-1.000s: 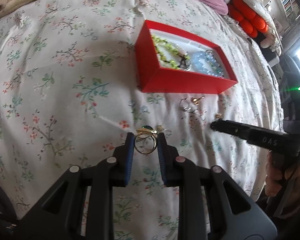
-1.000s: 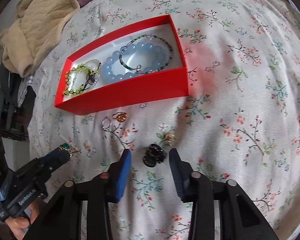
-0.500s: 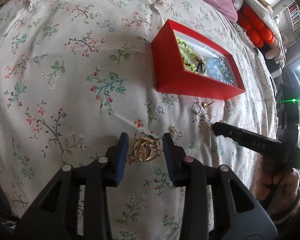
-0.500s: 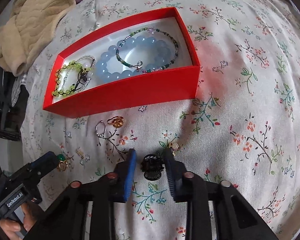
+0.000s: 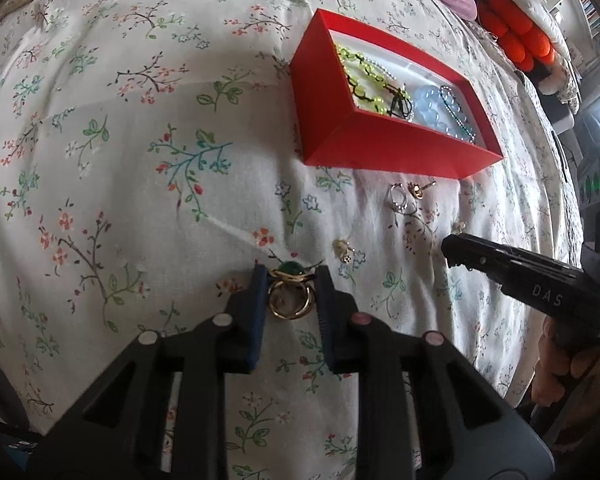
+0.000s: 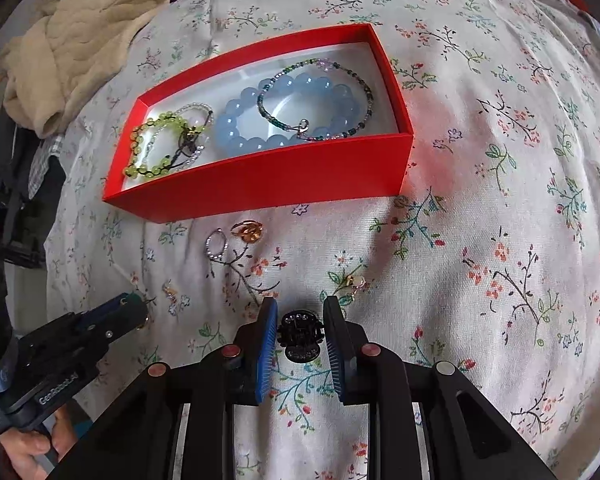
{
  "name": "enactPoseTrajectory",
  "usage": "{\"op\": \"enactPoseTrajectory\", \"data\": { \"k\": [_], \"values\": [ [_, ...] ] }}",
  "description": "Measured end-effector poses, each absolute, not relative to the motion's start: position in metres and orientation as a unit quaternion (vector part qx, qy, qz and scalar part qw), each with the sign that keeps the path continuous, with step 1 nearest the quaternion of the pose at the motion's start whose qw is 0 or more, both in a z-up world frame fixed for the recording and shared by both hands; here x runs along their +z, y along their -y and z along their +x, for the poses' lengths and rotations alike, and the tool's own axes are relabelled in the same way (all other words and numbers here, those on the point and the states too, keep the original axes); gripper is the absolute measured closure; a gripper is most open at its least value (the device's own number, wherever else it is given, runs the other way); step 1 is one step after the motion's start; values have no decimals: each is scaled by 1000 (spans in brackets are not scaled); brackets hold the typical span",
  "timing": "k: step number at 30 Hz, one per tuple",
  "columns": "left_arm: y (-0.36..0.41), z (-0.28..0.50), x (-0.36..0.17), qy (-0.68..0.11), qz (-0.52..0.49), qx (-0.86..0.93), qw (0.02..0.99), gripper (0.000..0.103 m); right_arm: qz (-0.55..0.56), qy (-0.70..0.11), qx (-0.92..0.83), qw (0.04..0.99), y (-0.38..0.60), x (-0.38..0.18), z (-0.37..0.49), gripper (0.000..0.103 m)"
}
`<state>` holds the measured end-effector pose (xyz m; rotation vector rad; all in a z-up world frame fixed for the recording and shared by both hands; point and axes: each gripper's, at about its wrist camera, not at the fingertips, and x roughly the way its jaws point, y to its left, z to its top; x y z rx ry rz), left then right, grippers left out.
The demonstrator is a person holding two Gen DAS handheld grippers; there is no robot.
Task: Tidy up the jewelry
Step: 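Carry the rings and hair clip into the red box onto the bracelets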
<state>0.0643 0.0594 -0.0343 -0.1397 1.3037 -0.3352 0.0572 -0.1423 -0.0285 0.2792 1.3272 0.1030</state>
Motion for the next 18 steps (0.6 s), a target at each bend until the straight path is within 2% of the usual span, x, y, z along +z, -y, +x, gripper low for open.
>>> {"op": "enactPoseTrajectory", "data": {
  "k": [18],
  "values": [
    [-72,74,13,-553,-124,-178,805,78,163,-558,67,811,151,24,59,79]
  ]
}}
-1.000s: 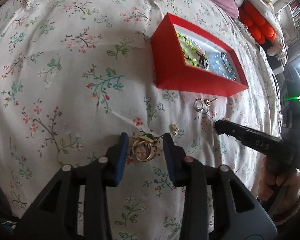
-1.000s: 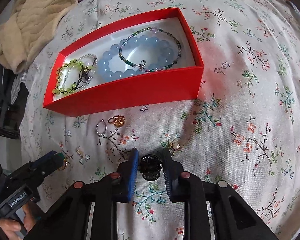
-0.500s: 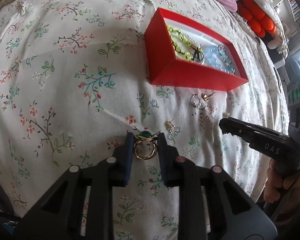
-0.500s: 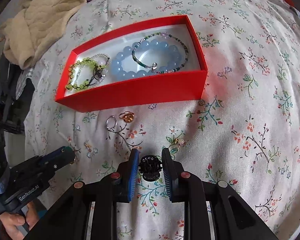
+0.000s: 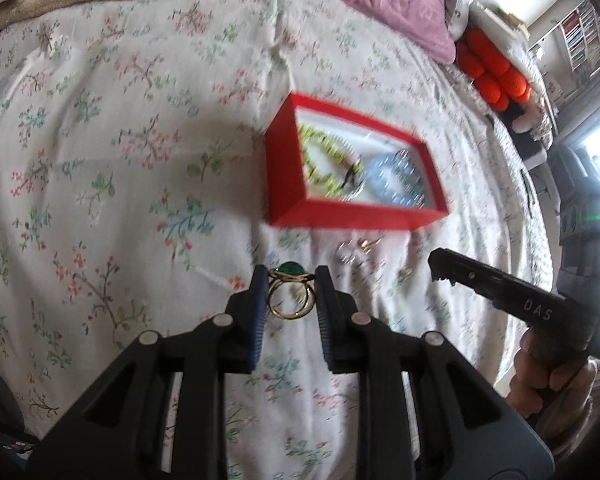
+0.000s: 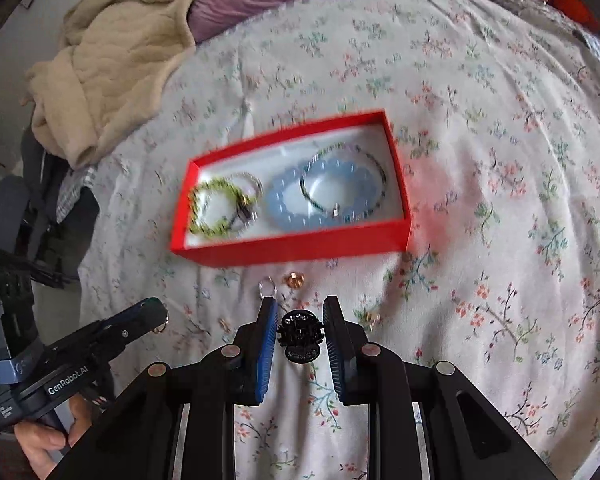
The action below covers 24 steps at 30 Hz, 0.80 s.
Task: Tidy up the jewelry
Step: 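Carry the rings and hair clip into the red box onto the bracelets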
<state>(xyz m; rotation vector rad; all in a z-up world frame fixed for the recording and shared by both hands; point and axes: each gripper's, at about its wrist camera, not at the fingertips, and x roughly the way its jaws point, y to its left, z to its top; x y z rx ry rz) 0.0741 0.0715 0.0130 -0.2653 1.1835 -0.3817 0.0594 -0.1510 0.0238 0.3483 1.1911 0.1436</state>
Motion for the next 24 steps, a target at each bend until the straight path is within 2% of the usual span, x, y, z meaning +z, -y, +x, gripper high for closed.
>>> {"op": "enactPoseTrajectory", "data": {
  "k": [10,24],
  "values": [
    [-45,101,38,-512,-152,-219,816,78,190,-524,57,828,163,43,85,79],
    [-21,137,17,-516,-144,-225,814,78,201,-524,45,827,180,19,120,79]
  ]
}}
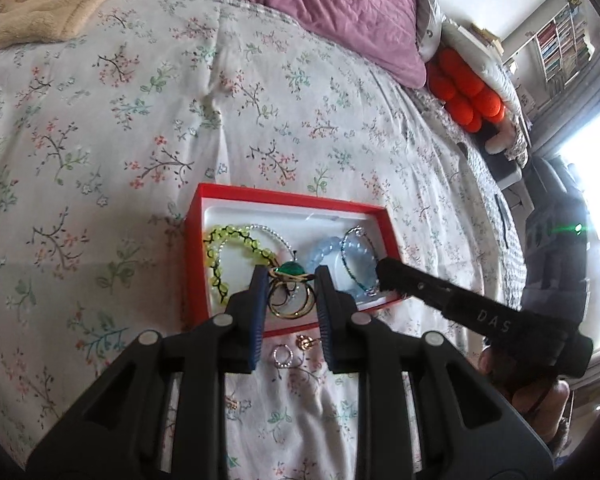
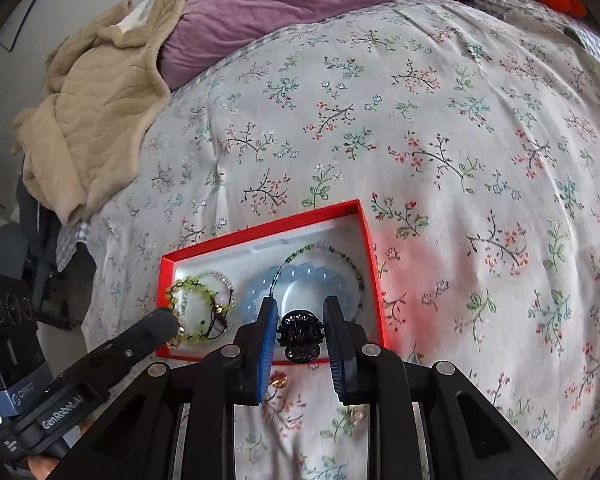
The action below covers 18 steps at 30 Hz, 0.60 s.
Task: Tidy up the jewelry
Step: 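Carry the rings and hair clip into the red box onto the bracelets, then open both tools to release the rings and clip and lift away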
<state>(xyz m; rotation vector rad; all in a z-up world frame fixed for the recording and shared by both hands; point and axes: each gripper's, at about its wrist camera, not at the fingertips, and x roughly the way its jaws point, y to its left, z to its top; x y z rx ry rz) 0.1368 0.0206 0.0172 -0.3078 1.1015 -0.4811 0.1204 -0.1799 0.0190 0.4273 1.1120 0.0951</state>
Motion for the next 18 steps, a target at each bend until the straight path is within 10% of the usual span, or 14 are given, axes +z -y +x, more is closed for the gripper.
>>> {"op": "enactPoseTrajectory", "data": {
  "k": [18],
  "values": [
    [-17,147,1,-529,-113,-207,815,78,172,-533,66,826,168,5,134,78]
  ]
}}
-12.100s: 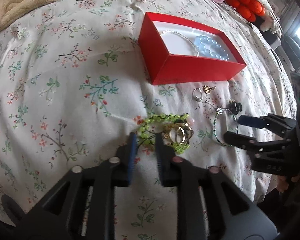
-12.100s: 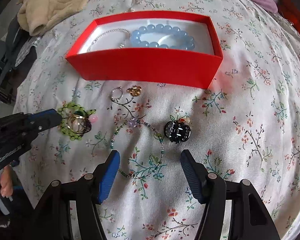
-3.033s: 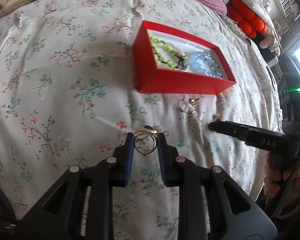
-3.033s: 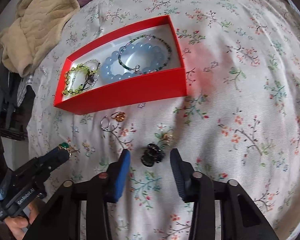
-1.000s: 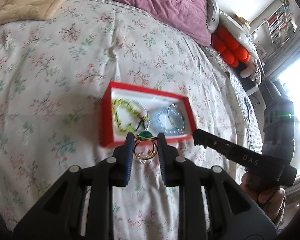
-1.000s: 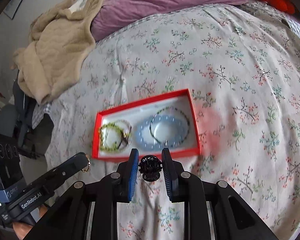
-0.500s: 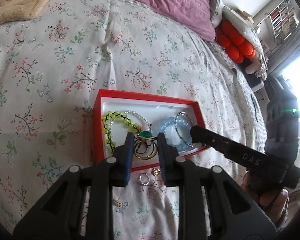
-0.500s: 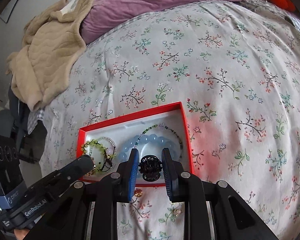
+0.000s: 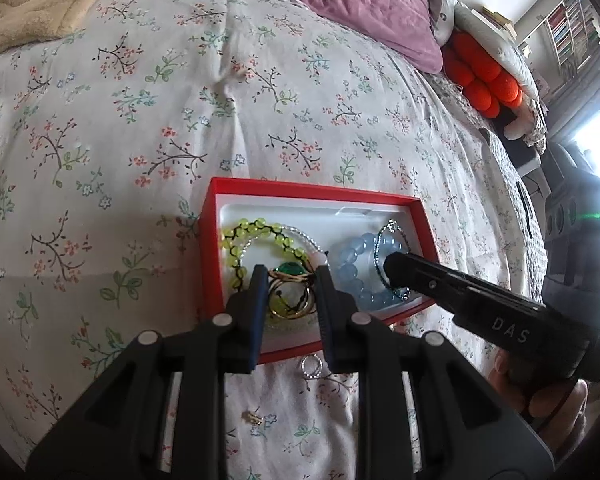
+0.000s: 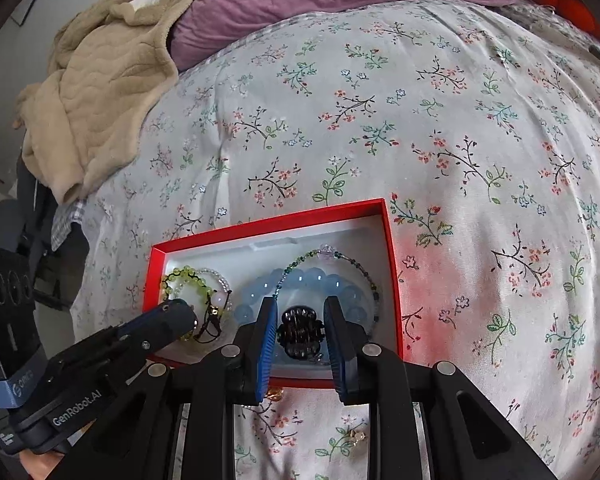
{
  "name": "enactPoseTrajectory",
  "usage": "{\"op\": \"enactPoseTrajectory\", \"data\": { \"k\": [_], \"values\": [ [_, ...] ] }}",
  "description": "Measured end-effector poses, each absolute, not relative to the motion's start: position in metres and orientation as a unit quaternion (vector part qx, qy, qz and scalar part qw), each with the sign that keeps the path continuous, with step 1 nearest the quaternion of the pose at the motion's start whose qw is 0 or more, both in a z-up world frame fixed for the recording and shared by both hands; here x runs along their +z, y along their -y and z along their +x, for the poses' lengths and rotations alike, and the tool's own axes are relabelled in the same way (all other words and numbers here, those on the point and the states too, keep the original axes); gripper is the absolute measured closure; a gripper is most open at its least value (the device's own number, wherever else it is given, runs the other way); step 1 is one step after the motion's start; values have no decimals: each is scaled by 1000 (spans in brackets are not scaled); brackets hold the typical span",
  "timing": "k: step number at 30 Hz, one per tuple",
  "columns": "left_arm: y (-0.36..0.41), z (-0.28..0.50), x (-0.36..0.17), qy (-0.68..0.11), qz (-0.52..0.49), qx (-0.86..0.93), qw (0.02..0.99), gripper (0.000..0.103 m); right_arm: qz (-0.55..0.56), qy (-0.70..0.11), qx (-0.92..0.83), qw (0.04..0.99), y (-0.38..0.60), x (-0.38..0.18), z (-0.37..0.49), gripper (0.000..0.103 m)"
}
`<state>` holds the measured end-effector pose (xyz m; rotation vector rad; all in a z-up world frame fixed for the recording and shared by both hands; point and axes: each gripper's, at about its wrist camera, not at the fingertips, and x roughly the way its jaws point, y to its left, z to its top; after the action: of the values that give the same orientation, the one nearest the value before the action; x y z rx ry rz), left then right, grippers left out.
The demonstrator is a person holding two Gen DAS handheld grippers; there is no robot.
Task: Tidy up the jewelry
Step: 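Open both tools to release the rings and clip and lift away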
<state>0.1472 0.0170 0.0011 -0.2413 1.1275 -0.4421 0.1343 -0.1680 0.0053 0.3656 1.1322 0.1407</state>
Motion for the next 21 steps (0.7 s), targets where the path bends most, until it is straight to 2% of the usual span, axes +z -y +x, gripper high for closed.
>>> {"op": "enactPoseTrajectory", "data": {
  "k": [4,5,8,11,18,21],
  "values": [
    [-18,144,6,-525,-110,-208,818,77,174,-527,71,829,169,14,132,73],
    [-19,142,9,-523,-110,-209,819,76,173,-524,72,831,170,17,130,69],
    [-22,136,18,-513,-110,-210,825,60,173,-510,78,839,172,30,123,41],
    [-25,129,27,-501,-111,-212,831,50,162,-496,80,849,174,44,113,40],
    [-25,108,38,-489,-88,-194,846,25,152,-485,49,860,190,59,88,26],
    [-29,98,36,-494,-82,-176,847,20,150,-487,35,859,195,58,80,21]
  ]
}}
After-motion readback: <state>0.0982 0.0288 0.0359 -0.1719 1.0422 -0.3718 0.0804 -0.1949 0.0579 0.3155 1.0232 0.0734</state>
